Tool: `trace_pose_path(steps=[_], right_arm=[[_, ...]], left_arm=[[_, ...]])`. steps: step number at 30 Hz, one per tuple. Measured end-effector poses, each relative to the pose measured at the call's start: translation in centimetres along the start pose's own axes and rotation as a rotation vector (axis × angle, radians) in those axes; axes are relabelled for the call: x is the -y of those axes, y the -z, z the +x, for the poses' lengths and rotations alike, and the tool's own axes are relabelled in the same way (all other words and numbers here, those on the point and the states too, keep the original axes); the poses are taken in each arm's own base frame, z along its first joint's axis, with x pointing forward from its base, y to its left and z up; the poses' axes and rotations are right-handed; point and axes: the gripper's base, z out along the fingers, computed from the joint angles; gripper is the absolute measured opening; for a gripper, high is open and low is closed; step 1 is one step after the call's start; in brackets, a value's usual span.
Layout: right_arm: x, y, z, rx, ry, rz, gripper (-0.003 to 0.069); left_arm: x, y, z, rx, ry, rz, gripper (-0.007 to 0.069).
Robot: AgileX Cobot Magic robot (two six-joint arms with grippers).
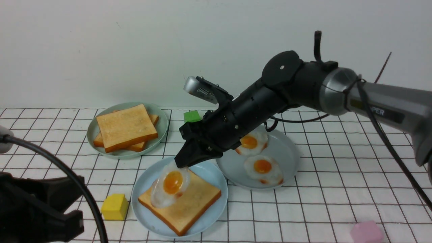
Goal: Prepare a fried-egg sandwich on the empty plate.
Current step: Use the right arm to place the fried egg on the slice of bread in the middle
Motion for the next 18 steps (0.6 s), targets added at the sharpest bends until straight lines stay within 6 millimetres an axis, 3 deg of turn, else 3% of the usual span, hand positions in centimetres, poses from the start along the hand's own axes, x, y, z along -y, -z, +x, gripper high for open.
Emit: trace_pose_path(steps=[6, 11, 13, 15, 18], right_arm=[[1.3, -1.1, 0.2, -0.014, -0.023, 0.017, 0.0079], [2.2, -1.7, 0.5, -0.027, -0.087, 0.065, 0.0157], [2.7, -1.7, 0.7, -0.048, -0.099, 0.109, 0.0220], [3.5, -1.4, 0.9, -0.074, -0.083, 0.182, 0.0330], [4.0, 0.2, 0.9, -0.099, -0.051, 0.258, 0.0405]], left_arm=[[0.0, 0.0, 0.0, 0.002, -0.004, -0.002, -0.0013], [0.0, 0.0, 0.0, 0.003, -0.004, -0.002, -0.0013], [0.0, 0.0, 0.0, 0.003, -0.003, -0.002, -0.0013], [0.0, 0.0, 0.0, 0.003, -0.003, -0.002, -0.0013], [0.0, -0.1, 0.0, -0.003, -0.005, -0.005, -0.0013]])
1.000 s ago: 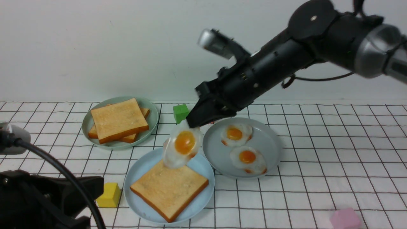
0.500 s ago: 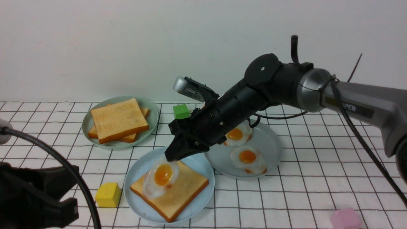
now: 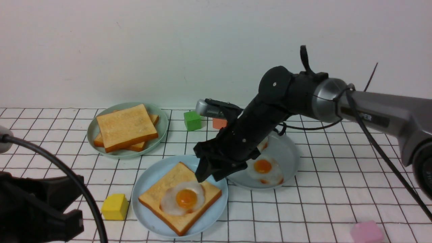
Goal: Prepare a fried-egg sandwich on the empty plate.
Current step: Use the right arm to place the fried egg on the slice of bread in the middle, then use the left arm to grab a slice of bread
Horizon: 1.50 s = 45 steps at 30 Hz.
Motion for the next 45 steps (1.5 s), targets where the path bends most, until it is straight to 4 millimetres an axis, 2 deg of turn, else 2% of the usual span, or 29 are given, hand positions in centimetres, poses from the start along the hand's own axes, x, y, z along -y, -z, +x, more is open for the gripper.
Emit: trace_pose_path(steps=[3, 5, 6, 9, 11, 13, 15, 16, 17, 18, 20, 21, 22, 23, 24, 27, 28, 30, 32, 35, 36, 39, 45], right_arm=[[0.3, 3.9, 0.1, 0.003, 0.023, 0.096, 0.0420], [-0.2, 7.9, 0.6, 0.012, 0.059, 0.189, 0.0390], [-0.5, 9.1, 0.7, 0.017, 0.071, 0.213, 0.0374], [-2.8, 14.7, 2.2, 0.057, 0.113, 0.303, 0.0265], [-4.5, 17.7, 3.3, 0.108, 0.122, 0.321, 0.0188], [-6.3, 20.5, 5.2, 0.165, 0.129, 0.320, 0.0108], [-7.3, 22.0, 7.1, 0.187, 0.136, 0.319, 0.0064], [-7.8, 22.7, 8.7, 0.188, 0.139, 0.316, 0.0038], [-8.0, 23.0, 8.9, 0.197, 0.141, 0.315, 0.0038], [-8.6, 23.8, 11.2, 0.213, 0.146, 0.310, 0.0020], [-8.9, 24.4, 13.4, 0.242, 0.146, 0.304, 0.0015], [-8.9, 24.4, 13.6, 0.245, 0.147, 0.304, 0.0015], [-9.0, 24.8, 15.4, 0.276, 0.148, 0.304, 0.0015], [-9.0, 24.8, 15.6, 0.281, 0.148, 0.304, 0.0015], [-8.8, 24.8, 17.4, 0.308, 0.150, 0.305, 0.0015], [-8.7, 25.0, 19.2, 0.354, 0.157, 0.305, 0.0015], [-8.6, 25.0, 20.1, 0.378, 0.159, 0.305, 0.0017], [-8.4, 24.9, 20.7, 0.388, 0.159, 0.305, 0.0017], [-8.2, 24.7, 21.5, 0.401, 0.159, 0.305, 0.0019], [-7.9, 24.3, 21.8, 0.395, 0.156, 0.310, 0.0022], [-7.9, 24.2, 21.9, 0.394, 0.155, 0.310, 0.0022], [-7.7, 24.0, 21.9, 0.389, 0.154, 0.314, 0.0025], [-7.7, 24.0, 21.9, 0.389, 0.153, 0.313, 0.0031]], left_arm=[[0.1, -0.5, 0.1, -0.023, -0.006, -0.009, -0.0013], [0.2, -1.3, 0.4, -0.054, -0.014, -0.021, -0.0013], [0.2, -1.5, 0.4, -0.066, -0.017, -0.024, -0.0013], [0.6, -3.2, 0.7, -0.140, -0.013, -0.048, -0.0013], [1.0, -4.2, 0.4, -0.191, -0.009, -0.065, -0.0013], [1.7, -5.5, -0.4, -0.254, -0.040, -0.086, -0.0013], [2.3, -6.5, -1.3, -0.295, -0.078, -0.097, -0.0013], [2.5, -7.5, -1.9, -0.328, -0.117, -0.104, -0.0013], [2.6, -7.5, -2.1, -0.325, -0.119, -0.102, -0.0013], [2.6, -8.8, -3.0, -0.353, -0.134, -0.102, -0.0013], [1.9, -10.1, -4.3, -0.368, -0.144, -0.111, -0.0013], [1.9, -10.2, -4.4, -0.372, -0.134, -0.107, -0.0013], [0.4, -11.4, -5.7, -0.394, -0.140, -0.118, -0.0013], [0.3, -11.6, -5.8, -0.399, -0.129, -0.114, -0.0013], [-1.7, -12.9, -6.9, -0.427, -0.139, -0.119, -0.0013], [-3.9, -14.6, -7.9, -0.443, -0.121, -0.103, -0.0013], [-5.3, -16.2, -8.1, -0.462, -0.112, -0.092, -0.0013], [-6.5, -17.6, -8.4, -0.476, -0.133, -0.089, -0.0013], [-8.0, -20.0, -8.5, -0.499, -0.186, -0.081, -0.0013], [-8.9, -22.7, -8.6, -0.512, -0.273, -0.069, 0.0017], [-9.0, -22.8, -8.6, -0.511, -0.274, -0.070, 0.0020], [-9.7, -25.5, -8.4, -0.489, -0.389, -0.077, 0.0129], [-11.2, -28.3, -6.8, -0.491, -0.507, -0.115, 0.0355]])
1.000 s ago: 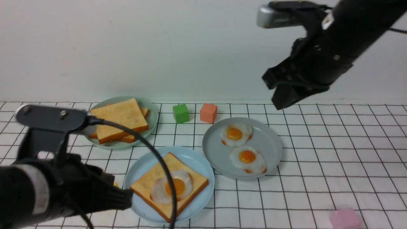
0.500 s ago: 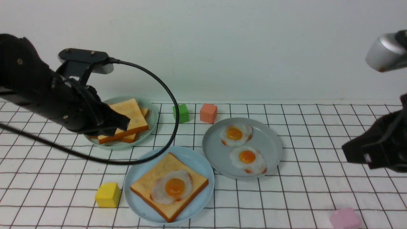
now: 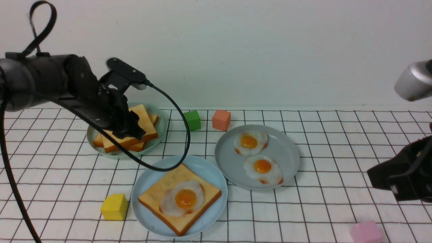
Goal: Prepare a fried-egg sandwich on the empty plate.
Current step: Use the left arm to grab a slice of bread, then use the left arm to place a slice of bread on the fried egg in the middle
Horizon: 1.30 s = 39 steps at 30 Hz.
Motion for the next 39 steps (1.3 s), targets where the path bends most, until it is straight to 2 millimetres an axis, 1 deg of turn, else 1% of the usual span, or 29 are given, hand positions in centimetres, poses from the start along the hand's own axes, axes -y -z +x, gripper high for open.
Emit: trace_pose_path(steps=[2, 4, 7, 12, 13, 15, 17, 20, 22, 23, 24, 25, 27, 30, 32, 33, 34, 35, 36, 37, 38, 39], right_arm=[[0.0, 0.0, 0.0, 0.000, -0.001, -0.001, 0.0033], [-0.1, 0.0, 0.0, 0.001, -0.008, -0.010, 0.0036], [-0.2, 0.0, 0.0, 0.002, -0.019, -0.026, 0.0040], [-0.4, 0.0, 0.0, 0.001, -0.028, -0.039, 0.0046], [-0.4, 0.0, 0.0, 0.000, -0.030, -0.042, 0.0048], [-0.4, 0.0, 0.0, 0.000, -0.031, -0.044, 0.0049], [-0.4, 0.0, 0.0, -0.001, -0.033, -0.047, 0.0049], [-0.5, 0.0, 0.1, -0.012, -0.040, -0.059, 0.0052], [-0.6, 0.0, 0.2, -0.023, -0.040, -0.061, 0.0055], [-0.6, 0.0, 0.2, -0.025, -0.040, -0.062, 0.0057], [-0.6, 0.0, 0.2, -0.027, -0.040, -0.062, 0.0058], [-0.6, 0.0, 0.2, -0.028, -0.040, -0.062, 0.0059], [-0.6, 0.0, 0.3, -0.029, -0.040, -0.062, 0.0060], [-0.6, 0.0, 0.3, -0.029, -0.039, -0.062, 0.0064], [-0.6, 0.0, 0.3, -0.029, -0.033, -0.062, 0.0066], [-0.6, 0.0, 0.3, -0.029, -0.028, -0.062, 0.0067], [-0.6, 0.0, 0.3, -0.029, -0.028, -0.062, 0.0067], [-0.6, 0.0, 0.3, -0.028, -0.023, -0.062, 0.0069], [-0.6, 0.1, 0.3, -0.027, -0.021, -0.062, 0.0070], [-0.6, 0.1, 0.3, -0.027, -0.021, -0.062, 0.0070], [-0.6, 0.1, 0.3, -0.026, -0.021, -0.062, 0.0071], [-0.6, 0.1, 0.3, -0.025, -0.020, -0.062, 0.0071]], left_arm=[[0.0, -1.0, 0.4, -0.017, -0.025, -0.007, 0.0402], [0.0, -1.8, 0.7, -0.027, -0.037, -0.009, 0.0421], [0.1, -2.9, 1.0, -0.029, -0.045, -0.013, 0.0430], [0.1, -3.7, 1.2, -0.026, -0.053, -0.020, 0.0414], [0.1, -3.8, 1.2, -0.026, -0.055, -0.021, 0.0382], [0.1, -3.9, 1.2, -0.026, -0.058, -0.023, 0.0344], [0.0, -4.1, 1.2, -0.027, -0.073, -0.029, 0.0280], [-0.1, -4.2, 1.3, -0.031, -0.106, -0.042, 0.0181], [-0.1, -4.2, 1.3, -0.035, -0.135, -0.050, 0.0100], [-0.1, -4.2, 1.3, -0.037, -0.147, -0.052, 0.0074], [0.0, -4.2, 1.2, -0.040, -0.167, -0.057, 0.0029], [-0.1, -4.1, 1.2, -0.042, -0.179, -0.062, 0.0008], [-0.1, -3.8, 1.1, -0.046, -0.184, -0.064, -0.0002], [-0.5, -1.6, 0.4, -0.035, -0.145, -0.078, -0.0003], [-0.5, 0.9, -0.5, -0.004, -0.099, -0.094, -0.0003], [-0.2, 2.4, -1.1, 0.011, -0.062, -0.095, -0.0003], [0.0, 3.0, -1.3, 0.017, -0.049, -0.094, -0.0003], [0.7, 5.0, -2.1, 0.037, -0.008, -0.089, -0.0003], [1.9, 6.6, -2.7, 0.040, 0.029, -0.071, -0.0003], [2.1, 6.8, -2.7, 0.039, 0.034, -0.067, -0.0003], [4.5, 8.6, -3.3, 0.014, 0.081, -0.020, -0.0003], [5.1, 8.9, -3.4, 0.004, 0.090, -0.008, -0.0003]])
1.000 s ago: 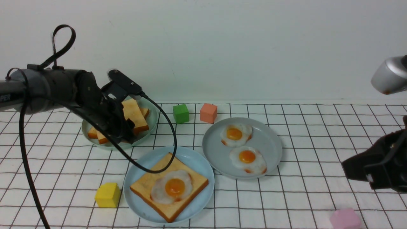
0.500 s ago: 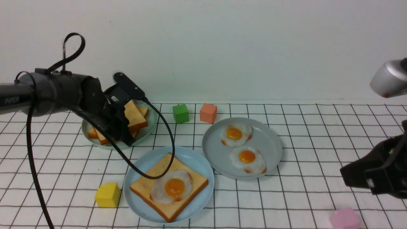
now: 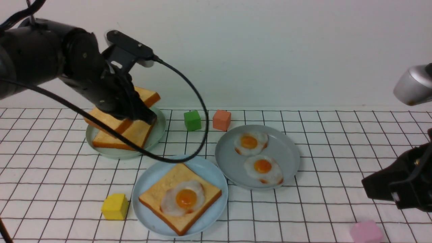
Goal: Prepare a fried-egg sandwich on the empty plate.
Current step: Use the left arm to place a slice of bread on the fried egg in the middle
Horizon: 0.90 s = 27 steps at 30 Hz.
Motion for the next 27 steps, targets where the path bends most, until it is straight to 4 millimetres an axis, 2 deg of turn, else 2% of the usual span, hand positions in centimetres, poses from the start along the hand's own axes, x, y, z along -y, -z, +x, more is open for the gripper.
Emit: trace_pose_path(steps=[1, 2, 3, 4, 5, 6, 8, 12, 19, 27], right_arm=[[0.0, 0.0, 0.0, 0.000, 0.002, 0.002, 0.0074], [0.0, 0.0, 0.0, -0.001, 0.002, 0.002, 0.0074], [0.0, 0.0, 0.0, 0.000, 0.002, 0.002, 0.0074], [0.0, 0.0, 0.0, -0.004, 0.006, 0.002, 0.0076], [0.0, 0.0, 0.1, -0.004, 0.006, 0.002, 0.0077], [0.0, 0.0, 0.1, -0.006, 0.006, 0.002, 0.0078], [0.0, 0.0, 0.1, -0.010, 0.006, 0.002, 0.0080], [0.0, 0.0, 0.2, -0.021, 0.006, 0.002, 0.0082], [0.0, 0.0, 0.3, -0.037, 0.009, 0.000, 0.0085], [0.0, 0.0, 0.3, -0.036, 0.009, 0.001, 0.0090]], left_arm=[[2.6, 0.8, 0.3, -0.052, 0.028, 0.045, -0.0003], [4.3, 0.9, 0.6, -0.086, 0.025, 0.068, -0.0003], [4.6, 0.9, 0.7, -0.102, 0.035, 0.072, -0.0003], [7.2, 0.9, 1.5, -0.154, 0.021, 0.095, -0.0003], [7.5, 0.9, 1.6, -0.159, 0.018, 0.097, -0.0003], [9.2, 0.6, 2.2, -0.180, -0.008, 0.102, -0.0003], [11.3, 0.2, 2.6, -0.176, -0.049, 0.097, -0.0003], [12.9, -0.9, 2.6, -0.149, -0.092, 0.081, -0.0003], [13.5, -3.2, 3.2, -0.191, -0.146, 0.073, -0.0004], [14.3, -3.7, 3.5, -0.210, -0.077, 0.131, 0.0001]])
